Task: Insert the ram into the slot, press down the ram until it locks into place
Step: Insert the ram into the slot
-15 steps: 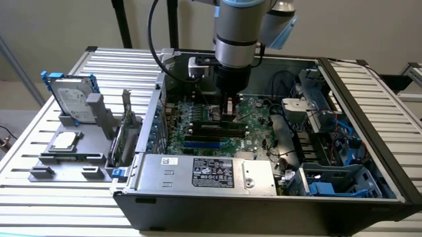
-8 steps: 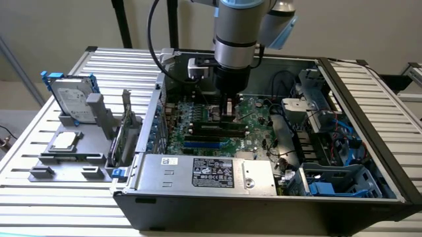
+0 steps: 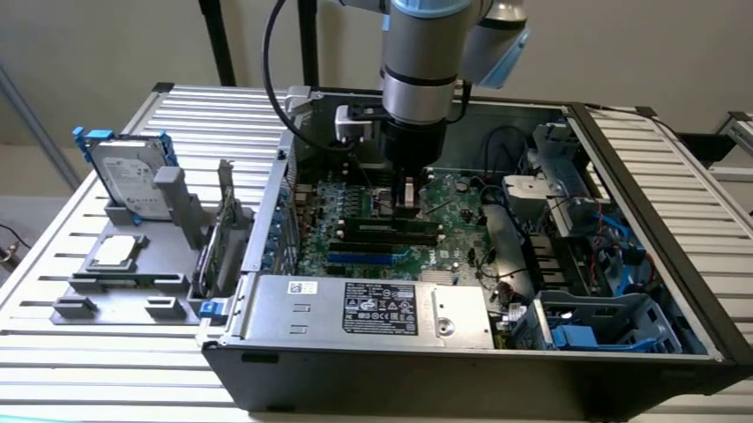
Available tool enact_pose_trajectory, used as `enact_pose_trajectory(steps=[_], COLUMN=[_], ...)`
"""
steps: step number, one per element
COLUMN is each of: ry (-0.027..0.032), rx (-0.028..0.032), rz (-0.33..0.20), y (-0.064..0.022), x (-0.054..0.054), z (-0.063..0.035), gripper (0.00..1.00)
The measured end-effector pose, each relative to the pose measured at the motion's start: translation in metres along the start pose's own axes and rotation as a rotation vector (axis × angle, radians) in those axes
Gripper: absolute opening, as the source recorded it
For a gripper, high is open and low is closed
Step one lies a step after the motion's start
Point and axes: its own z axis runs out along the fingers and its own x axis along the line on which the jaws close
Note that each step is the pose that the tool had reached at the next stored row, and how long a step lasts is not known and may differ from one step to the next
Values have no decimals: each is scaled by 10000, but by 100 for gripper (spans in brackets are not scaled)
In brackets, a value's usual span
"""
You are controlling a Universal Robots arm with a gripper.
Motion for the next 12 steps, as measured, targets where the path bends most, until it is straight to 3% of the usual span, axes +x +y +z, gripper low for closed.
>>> enact_pose_trajectory(steps=[5,12], ry=[-1,0], rx=[49,71], rz=[3,5], y=[0,5], x=[-1,-2], z=[15,24], gripper=[13,13])
